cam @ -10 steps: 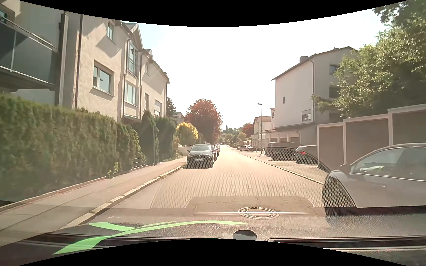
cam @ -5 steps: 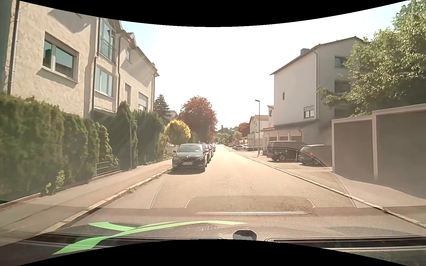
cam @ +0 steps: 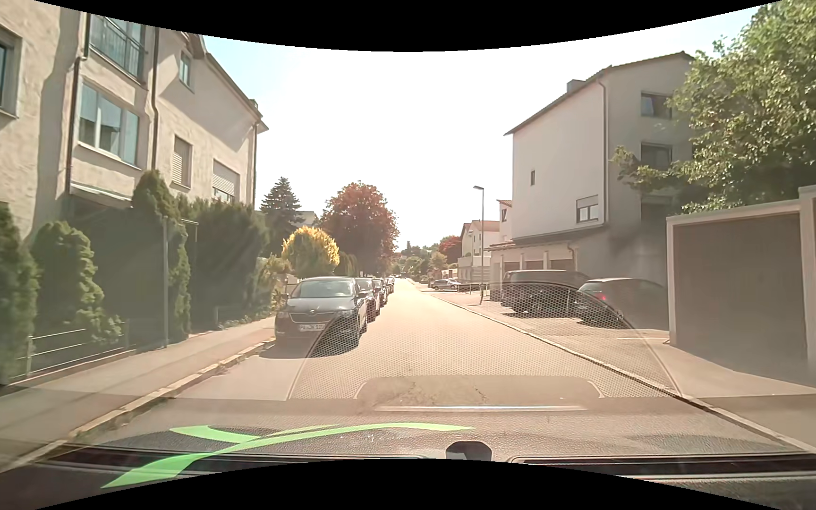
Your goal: Follow the waypoints while adhering to traffic rules and regulations
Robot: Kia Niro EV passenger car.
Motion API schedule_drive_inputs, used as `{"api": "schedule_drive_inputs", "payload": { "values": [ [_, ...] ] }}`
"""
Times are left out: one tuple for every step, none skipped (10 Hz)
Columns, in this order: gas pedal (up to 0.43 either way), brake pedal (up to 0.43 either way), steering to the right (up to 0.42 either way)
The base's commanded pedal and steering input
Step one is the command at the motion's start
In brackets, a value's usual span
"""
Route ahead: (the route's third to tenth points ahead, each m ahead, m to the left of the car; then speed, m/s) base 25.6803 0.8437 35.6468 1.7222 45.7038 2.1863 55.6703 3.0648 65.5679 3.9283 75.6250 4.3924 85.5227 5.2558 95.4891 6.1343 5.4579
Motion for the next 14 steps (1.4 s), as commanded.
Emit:
{"api": "schedule_drive_inputs", "payload": {
  "values": [
    [0.098, 0.0, 0.074],
    [0.098, 0.0, 0.074],
    [0.098, 0.0, 0.071],
    [0.098, 0.0, 0.063],
    [0.098, 0.0, 0.053],
    [0.098, 0.0, 0.043],
    [0.098, 0.0, 0.026],
    [0.098, 0.0, 0.017],
    [0.11, 0.0, 0.009],
    [0.11, 0.0, -0.004],
    [0.11, 0.0, -0.016],
    [0.118, 0.0, -0.025],
    [0.138, 0.0, -0.029],
    [0.15, 0.0, -0.03]
  ]
}}
